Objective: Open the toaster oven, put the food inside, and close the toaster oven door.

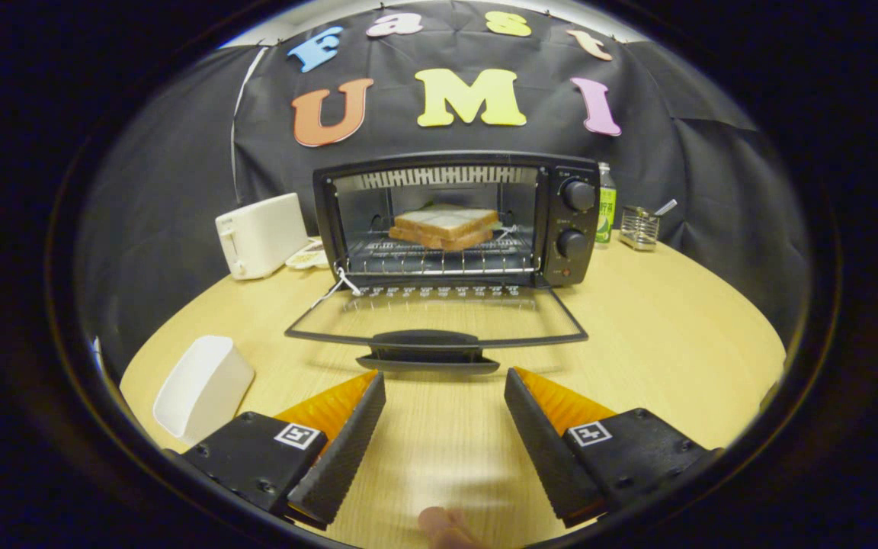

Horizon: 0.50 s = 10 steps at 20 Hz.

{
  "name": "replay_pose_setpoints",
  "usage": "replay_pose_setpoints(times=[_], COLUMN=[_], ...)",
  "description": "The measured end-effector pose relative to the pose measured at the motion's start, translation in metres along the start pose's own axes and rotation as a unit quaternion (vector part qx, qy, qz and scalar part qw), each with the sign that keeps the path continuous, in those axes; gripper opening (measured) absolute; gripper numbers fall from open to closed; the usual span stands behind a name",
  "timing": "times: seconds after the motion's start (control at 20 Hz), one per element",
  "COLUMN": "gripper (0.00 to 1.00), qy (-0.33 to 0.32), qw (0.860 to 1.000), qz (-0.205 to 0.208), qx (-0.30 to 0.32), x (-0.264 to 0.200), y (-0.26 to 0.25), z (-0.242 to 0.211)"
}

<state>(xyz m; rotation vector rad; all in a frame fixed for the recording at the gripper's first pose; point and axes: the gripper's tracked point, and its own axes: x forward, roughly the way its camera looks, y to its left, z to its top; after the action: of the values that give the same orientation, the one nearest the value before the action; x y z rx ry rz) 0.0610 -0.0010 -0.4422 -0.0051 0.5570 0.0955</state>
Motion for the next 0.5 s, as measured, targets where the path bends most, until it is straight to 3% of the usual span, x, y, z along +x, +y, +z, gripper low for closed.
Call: replay_pose_setpoints(times=[0.25, 0.5], gripper=[1.00, 1.00], qy=[0.086, 0.077], qw=[0.996, 0.996], qz=[-0.018, -0.039], qx=[-0.026, 0.010], x=[0.017, 0.030], y=[0.005, -0.001], z=[-0.025, -0.010])
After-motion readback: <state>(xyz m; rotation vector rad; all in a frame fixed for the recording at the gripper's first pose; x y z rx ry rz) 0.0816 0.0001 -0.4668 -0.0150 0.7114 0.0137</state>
